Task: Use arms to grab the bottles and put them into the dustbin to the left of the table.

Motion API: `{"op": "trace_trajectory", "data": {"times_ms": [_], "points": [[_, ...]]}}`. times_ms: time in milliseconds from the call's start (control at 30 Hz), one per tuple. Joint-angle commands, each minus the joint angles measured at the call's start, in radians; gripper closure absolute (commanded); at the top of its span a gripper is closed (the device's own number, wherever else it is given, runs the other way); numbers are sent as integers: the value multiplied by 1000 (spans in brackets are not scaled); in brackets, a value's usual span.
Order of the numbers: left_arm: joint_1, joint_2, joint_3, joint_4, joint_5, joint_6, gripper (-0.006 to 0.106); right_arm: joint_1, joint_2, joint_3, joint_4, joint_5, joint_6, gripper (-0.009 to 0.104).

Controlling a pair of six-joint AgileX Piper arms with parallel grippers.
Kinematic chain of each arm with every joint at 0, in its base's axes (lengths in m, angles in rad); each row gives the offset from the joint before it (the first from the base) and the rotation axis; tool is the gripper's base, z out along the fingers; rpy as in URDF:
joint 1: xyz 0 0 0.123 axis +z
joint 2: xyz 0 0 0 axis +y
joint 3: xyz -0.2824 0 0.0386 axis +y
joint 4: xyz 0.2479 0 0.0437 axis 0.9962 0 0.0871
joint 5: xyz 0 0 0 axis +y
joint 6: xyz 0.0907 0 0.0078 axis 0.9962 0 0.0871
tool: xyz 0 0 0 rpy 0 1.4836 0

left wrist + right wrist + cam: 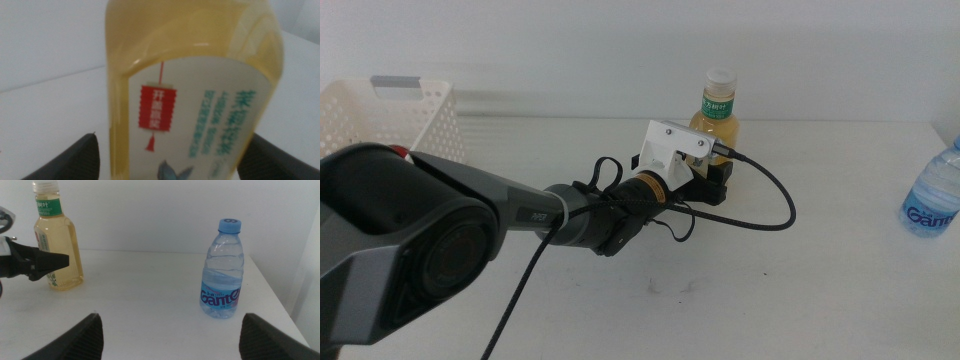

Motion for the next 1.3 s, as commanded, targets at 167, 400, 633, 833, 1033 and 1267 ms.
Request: {"op": "trace_trajectory", "data": {"times_ms": [167, 400, 633, 833, 1033, 1267], "points": [[-3, 49, -75, -18, -5, -18, 7, -7, -5, 3, -11, -13, -4, 7], [-3, 84, -115, -15, -13, -17, 7, -7, -5, 3, -11, -13, -4, 7], [-3, 84, -128, 12, -11, -17, 7, -7, -5, 3, -11, -13, -4, 7], [9, 68, -128, 30, 52, -17, 43, -7, -5, 3, -11, -13, -4, 7], [13, -120, -41, 70, 260, -65, 91, -7, -5, 3, -11, -13, -4, 7], [9, -561, 220, -18, 791, -129, 102, -7, -5, 3, -11, -13, -4, 7]]}}
